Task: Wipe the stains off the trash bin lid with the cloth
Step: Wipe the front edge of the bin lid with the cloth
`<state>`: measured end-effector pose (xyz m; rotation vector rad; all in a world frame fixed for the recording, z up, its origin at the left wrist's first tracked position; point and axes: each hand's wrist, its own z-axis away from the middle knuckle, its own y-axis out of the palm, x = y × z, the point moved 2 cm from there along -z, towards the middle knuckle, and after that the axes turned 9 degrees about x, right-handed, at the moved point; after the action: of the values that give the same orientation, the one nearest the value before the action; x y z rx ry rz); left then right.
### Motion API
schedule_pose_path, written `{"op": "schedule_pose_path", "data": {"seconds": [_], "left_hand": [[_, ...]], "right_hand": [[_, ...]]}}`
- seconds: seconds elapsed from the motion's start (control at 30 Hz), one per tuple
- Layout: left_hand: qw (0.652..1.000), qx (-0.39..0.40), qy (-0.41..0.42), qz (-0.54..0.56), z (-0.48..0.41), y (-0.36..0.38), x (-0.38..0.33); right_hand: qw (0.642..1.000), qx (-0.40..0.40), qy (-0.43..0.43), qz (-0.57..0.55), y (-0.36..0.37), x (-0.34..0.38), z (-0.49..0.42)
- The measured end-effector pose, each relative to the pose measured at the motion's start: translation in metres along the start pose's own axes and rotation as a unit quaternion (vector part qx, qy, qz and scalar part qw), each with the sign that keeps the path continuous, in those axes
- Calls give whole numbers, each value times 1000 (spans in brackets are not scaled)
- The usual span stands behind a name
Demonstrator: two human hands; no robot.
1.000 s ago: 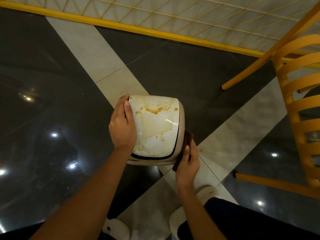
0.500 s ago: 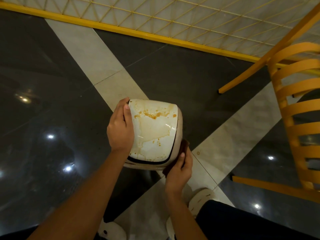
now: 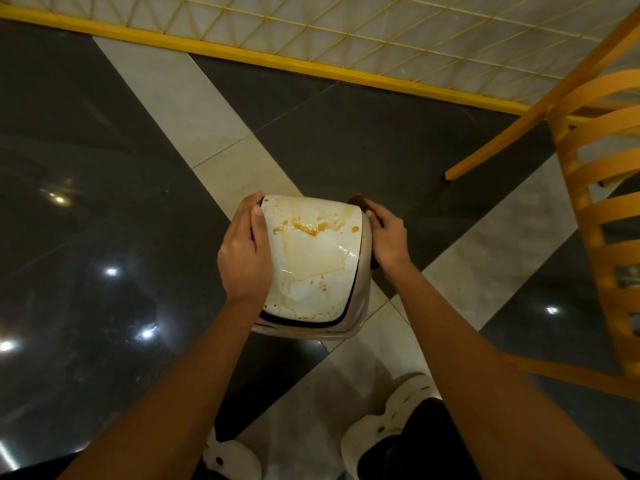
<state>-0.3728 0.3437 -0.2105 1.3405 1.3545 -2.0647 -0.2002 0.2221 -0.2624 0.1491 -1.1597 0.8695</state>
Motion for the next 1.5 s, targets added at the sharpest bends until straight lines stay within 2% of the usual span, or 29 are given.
{"op": "schedule_pose_path", "data": {"seconds": [0.2, 0.3, 0.43, 0.57, 0.8, 1.0, 1.17, 1.27, 1.4, 1.5], "left_hand": [[1000, 2, 8, -1, 0, 0, 0], [1000, -7, 3, 11, 1, 1, 0], [997, -55, -25, 47, 1, 6, -2], [996, -61, -31, 52, 0, 7, -2], [997, -52, -22, 46, 0, 7, -2], [998, -45, -19, 31, -1, 6, -2], [1000, -16, 3, 6, -1, 4, -1], [1000, -12, 14, -2, -3, 3, -1], [1000, -12, 12, -1, -2, 4, 0], [1000, -9, 6, -1, -3, 4, 0]], "right_hand": [[995, -49, -18, -80, 6, -31, 55], [993, -54, -9, -101, 7, -27, 47], [997, -3, -6, -72, -2, 7, 13], [999, 29, -11, -34, -4, 10, 14], [994, -70, -44, -65, 11, -34, 97], [994, -78, -21, -73, 7, -28, 81], [987, -126, -49, -90, 24, -45, 126], [989, -109, -44, -85, 20, -44, 117], [997, -68, -25, -36, 5, -20, 62], [998, -38, -5, -46, -1, -6, 27]]}}
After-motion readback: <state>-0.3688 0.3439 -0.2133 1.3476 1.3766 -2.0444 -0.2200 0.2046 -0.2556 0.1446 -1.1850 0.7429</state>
